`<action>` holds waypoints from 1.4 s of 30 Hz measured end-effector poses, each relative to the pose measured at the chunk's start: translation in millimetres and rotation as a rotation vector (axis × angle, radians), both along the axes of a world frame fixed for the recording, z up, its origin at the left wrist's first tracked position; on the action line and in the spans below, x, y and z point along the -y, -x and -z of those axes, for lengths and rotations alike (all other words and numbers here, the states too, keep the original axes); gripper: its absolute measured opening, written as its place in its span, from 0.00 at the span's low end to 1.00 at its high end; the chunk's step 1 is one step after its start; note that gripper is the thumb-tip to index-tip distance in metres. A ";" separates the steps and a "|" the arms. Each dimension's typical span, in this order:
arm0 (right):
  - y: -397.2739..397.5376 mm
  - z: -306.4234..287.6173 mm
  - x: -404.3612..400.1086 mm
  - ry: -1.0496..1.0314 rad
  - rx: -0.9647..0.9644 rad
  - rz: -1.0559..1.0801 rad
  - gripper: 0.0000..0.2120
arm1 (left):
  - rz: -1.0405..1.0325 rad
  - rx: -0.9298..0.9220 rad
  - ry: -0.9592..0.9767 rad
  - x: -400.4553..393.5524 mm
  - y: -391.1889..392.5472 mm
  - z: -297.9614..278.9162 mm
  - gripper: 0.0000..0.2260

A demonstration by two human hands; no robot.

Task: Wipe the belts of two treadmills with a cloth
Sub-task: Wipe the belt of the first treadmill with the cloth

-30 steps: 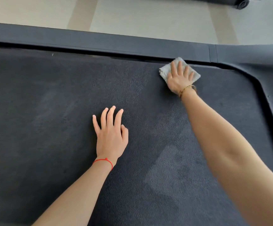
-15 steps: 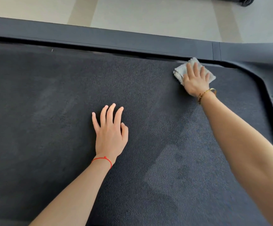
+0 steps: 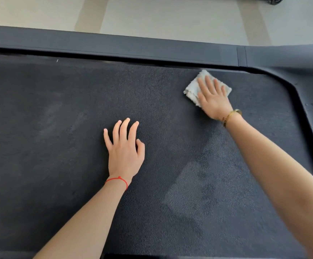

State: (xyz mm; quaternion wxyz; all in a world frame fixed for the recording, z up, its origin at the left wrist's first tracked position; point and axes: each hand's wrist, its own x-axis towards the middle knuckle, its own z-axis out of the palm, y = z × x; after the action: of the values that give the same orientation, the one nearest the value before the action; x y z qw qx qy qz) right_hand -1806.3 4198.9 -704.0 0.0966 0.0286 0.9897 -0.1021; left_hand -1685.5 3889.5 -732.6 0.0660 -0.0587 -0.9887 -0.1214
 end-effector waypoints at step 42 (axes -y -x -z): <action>-171.4 -4.5 69.0 0.097 -0.012 -0.004 0.25 | 0.010 -0.001 -0.056 -0.4 -1.8 -3.9 0.21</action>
State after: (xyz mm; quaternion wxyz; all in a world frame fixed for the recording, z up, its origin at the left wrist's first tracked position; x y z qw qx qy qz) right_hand -1634.9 4129.8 -699.5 0.0923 0.0214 0.9841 -0.1499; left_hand -1683.7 3889.9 -728.7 0.0677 -0.0620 -0.9845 -0.1496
